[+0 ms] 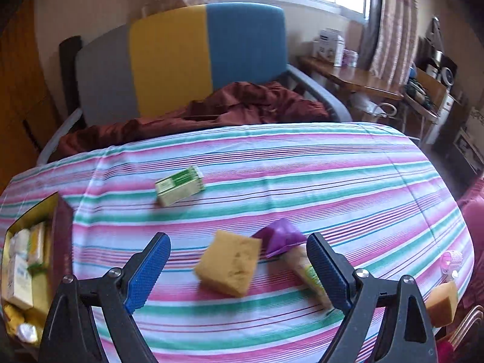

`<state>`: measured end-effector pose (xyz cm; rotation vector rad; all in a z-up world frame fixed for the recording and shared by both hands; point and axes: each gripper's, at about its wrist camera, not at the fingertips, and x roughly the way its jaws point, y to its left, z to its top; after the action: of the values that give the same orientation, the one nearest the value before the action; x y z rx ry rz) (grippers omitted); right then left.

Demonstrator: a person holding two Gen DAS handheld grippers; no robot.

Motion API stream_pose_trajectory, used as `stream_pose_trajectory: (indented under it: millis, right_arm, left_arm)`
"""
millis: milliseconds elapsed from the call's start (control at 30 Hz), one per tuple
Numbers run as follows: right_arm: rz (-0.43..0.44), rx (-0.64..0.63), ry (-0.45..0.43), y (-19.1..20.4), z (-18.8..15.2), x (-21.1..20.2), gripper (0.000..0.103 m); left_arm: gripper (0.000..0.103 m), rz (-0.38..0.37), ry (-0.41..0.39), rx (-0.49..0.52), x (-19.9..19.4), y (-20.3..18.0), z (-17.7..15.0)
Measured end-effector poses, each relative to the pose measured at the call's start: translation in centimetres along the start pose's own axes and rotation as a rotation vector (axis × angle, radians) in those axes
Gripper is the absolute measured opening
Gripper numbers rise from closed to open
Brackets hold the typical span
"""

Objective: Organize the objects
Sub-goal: 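Move both tools back toward the remaining items on the tablecloth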

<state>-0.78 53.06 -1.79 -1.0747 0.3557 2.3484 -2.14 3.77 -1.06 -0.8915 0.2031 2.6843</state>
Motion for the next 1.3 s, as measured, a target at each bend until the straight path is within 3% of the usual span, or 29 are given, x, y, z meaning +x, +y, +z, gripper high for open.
stream_pose_trajectory:
  millis: [67, 133, 367, 533, 833, 1100, 1300]
  right_arm:
    - [-0.044, 0.078, 0.007, -2.7, -0.2, 1.2, 0.093]
    - [-0.065, 0.176, 0.073, -5.0, -0.8, 2.6, 0.093]
    - [0.053, 0.453, 0.175, -9.7, -2.4, 3.8, 0.093]
    - [0.11, 0.548, 0.197, -11.2, -3.1, 4.0, 0.093]
    - [0.213, 0.651, 0.176, -12.5, -3.4, 3.9, 0.093]
    - [0.288, 0.6, 0.203, -11.2, -3.1, 4.3, 0.093]
    - [0.334, 0.59, 0.204, -10.9, -3.1, 4.1, 0.093]
  left_arm:
    - [0.102, -0.037, -0.004, 0.028, -0.2, -1.2, 0.5]
    - [0.102, -0.076, -0.002, 0.06, -0.1, -2.8, 1.2]
    - [0.102, -0.183, 0.006, 0.128, 1.0, -9.4, 3.5]
    - [0.102, -0.236, 0.018, 0.192, 1.9, -14.5, 5.2]
    - [0.102, -0.285, 0.086, 0.286, 5.6, -21.3, 7.9]
    - [0.102, -0.272, 0.21, 0.301, 11.5, -25.1, 9.3]
    - [0.102, -0.246, 0.254, 0.315, 16.2, -27.6, 10.6]
